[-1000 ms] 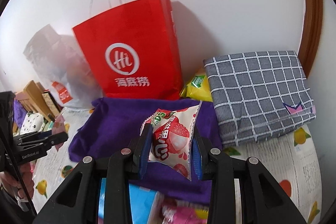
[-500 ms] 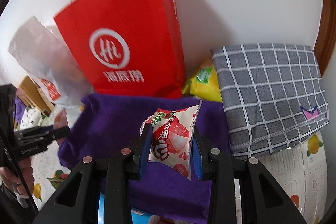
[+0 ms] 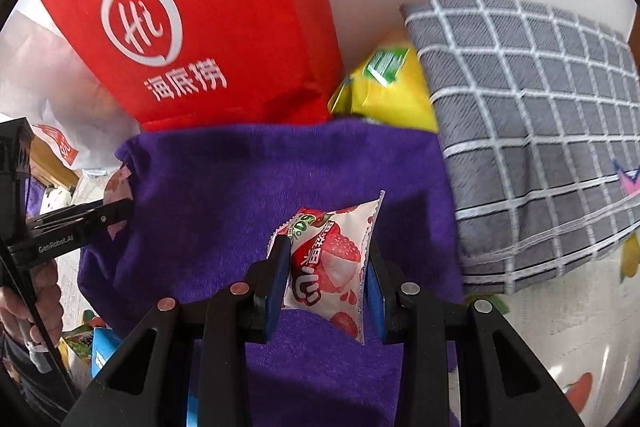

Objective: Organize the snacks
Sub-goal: 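Carry both packets onto the purple towel and lower them, then open both tools to release the packets on the purple towel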

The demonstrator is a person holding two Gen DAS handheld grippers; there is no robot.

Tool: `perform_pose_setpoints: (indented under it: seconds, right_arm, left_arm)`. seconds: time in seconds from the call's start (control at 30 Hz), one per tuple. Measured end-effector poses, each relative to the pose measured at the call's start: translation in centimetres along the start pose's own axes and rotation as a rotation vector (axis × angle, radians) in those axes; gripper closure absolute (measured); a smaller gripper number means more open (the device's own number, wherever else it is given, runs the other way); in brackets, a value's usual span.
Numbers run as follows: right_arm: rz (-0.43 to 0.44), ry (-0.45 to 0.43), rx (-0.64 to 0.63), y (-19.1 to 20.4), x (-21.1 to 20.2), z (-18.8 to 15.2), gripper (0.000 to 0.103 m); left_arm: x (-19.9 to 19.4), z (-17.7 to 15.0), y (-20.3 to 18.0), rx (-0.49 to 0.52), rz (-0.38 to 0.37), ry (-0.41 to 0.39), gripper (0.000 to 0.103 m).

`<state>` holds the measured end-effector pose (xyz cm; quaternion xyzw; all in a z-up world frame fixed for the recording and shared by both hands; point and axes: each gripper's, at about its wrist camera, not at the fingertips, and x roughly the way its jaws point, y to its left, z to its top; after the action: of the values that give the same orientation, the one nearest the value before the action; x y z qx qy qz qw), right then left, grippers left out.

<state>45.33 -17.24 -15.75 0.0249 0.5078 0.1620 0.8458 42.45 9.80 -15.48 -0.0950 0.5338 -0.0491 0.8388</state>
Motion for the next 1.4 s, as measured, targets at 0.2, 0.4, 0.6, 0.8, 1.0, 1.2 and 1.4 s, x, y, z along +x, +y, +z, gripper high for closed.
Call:
perform_pose_setpoints:
  seconds: [0.2,0.4,0.6,0.8,1.0,1.2,1.4]
  right_arm:
    - [0.01,0.037,-0.019,0.5,1.2,-0.2,0.064]
    - [-0.011,-0.015,-0.052,0.8,-0.4,-0.1,0.038]
    - [-0.065,-0.173,-0.05,1.7,-6.2,-0.4,0.038]
    - [-0.114,-0.27,-0.058,1.0,-11.8,-3.0,0.038]
    - [-0.21,-0.281,-0.011,-2.6,-15.6,-8.3,0.038]
    - [-0.223,-0.207,0.071,-6.1,-15.2,-14.0,0.038]
    - [-0.171,-0.136,0.096,-7.5,-13.0,-18.2,0.043]
  left_arm:
    - [1.2,0.1,0.2,-0.011,-0.019,0.032,0.066]
    - [0.5,0.1,-0.2,0.005,-0.051,0.027,0.044]
    - [-3.4,-0.7,-0.3,0.005,-0.055,-0.04,0.043]
    - [-7.7,-3.9,0.1,0.012,-0.027,-0.112,0.043]
    - [-10.3,-7.4,-0.5,0.002,-0.029,-0.138,0.043]
    - [-12.0,-11.5,-1.1,0.006,-0.029,-0.113,0.043]
    - [-13.0,-14.7,-0.6,-0.015,-0.016,-0.104,0.037]
